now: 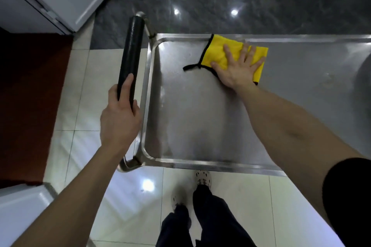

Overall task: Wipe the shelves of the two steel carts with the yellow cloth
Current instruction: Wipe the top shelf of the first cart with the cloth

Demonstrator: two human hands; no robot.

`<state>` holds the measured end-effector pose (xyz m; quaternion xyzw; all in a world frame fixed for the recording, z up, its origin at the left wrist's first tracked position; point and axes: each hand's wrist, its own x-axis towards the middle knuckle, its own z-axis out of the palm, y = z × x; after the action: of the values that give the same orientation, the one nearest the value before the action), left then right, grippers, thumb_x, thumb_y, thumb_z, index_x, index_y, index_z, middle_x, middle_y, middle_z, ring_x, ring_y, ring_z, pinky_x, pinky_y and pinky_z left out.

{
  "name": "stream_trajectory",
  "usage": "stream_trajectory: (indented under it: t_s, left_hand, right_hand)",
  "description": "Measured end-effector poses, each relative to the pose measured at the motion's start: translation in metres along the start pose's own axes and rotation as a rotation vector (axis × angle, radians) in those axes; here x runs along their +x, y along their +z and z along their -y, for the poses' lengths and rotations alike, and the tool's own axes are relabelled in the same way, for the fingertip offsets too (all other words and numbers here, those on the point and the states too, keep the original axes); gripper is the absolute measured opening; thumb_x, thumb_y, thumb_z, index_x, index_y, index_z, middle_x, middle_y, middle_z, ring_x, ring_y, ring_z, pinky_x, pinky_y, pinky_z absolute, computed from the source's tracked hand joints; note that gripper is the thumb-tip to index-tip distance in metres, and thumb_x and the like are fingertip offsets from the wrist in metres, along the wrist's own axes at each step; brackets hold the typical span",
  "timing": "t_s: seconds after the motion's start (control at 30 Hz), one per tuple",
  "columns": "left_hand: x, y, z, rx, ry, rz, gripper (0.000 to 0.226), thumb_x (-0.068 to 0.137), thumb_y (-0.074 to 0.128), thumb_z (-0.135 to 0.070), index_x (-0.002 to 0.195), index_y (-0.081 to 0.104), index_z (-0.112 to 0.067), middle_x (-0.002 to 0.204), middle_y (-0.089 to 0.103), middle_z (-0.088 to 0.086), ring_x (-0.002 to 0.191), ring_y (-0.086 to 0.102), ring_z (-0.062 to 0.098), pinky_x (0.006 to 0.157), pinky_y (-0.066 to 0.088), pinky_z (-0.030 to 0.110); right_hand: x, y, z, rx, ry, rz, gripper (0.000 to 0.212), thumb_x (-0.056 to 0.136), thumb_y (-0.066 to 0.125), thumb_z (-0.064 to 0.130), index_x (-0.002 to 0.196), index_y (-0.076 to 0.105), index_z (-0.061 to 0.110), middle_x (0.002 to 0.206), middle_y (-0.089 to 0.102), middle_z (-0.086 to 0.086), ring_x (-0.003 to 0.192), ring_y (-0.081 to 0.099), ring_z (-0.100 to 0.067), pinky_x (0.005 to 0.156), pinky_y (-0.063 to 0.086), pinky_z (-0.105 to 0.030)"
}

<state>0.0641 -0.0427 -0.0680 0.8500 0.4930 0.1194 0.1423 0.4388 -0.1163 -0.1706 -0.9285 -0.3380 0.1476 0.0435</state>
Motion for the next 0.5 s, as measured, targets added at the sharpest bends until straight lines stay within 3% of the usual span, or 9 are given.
stream_trajectory:
  t_s: [0.13,0.27,0.37,0.5]
  left_hand:
    - [0.005,0.002,0.002,-0.001,0.016,-0.015,0.070,0.107,0.056,-0.021,0.168,0.026,-0.036,0.155,0.043,0.013,0.082,0.066,0.033,0.074,0.062,0.046]
    - [0.015,0.002,-0.001,0.016,-0.001,-0.021,0.071,0.105,0.058,-0.018,0.168,0.029,-0.034,0.154,0.045,0.014,0.083,0.067,0.040,0.074,0.061,0.051]
    - [0.019,0.000,-0.003,0.010,-0.014,0.000,0.071,0.105,0.058,-0.018,0.168,0.029,-0.035,0.155,0.044,0.014,0.086,0.067,0.044,0.077,0.061,0.055]
    - [0.023,-0.002,-0.004,0.002,-0.029,0.017,0.071,0.107,0.057,-0.020,0.169,0.026,-0.036,0.154,0.044,0.012,0.087,0.068,0.039,0.077,0.062,0.052]
  right_hand:
    - [0.028,0.021,0.089,-0.025,-0.194,-0.018,0.093,0.086,0.019,0.097,0.167,0.015,0.052,0.178,-0.006,-0.022,0.163,-0.014,-0.046,0.117,-0.010,-0.082]
    - [0.000,0.044,0.146,-0.052,-0.330,-0.042,0.088,0.092,0.022,0.091,0.168,0.024,0.047,0.178,-0.002,-0.023,0.163,-0.012,-0.047,0.117,-0.004,-0.082]
    - [-0.058,0.062,0.153,-0.018,-0.385,-0.070,0.084,0.096,0.028,0.085,0.168,0.027,0.042,0.178,0.002,-0.024,0.163,-0.008,-0.049,0.118,-0.002,-0.082]
    - [-0.179,0.098,0.130,0.048,-0.587,-0.073,0.082,0.099,0.037,0.081,0.168,0.030,0.037,0.178,0.004,-0.023,0.163,-0.007,-0.049,0.119,0.002,-0.083]
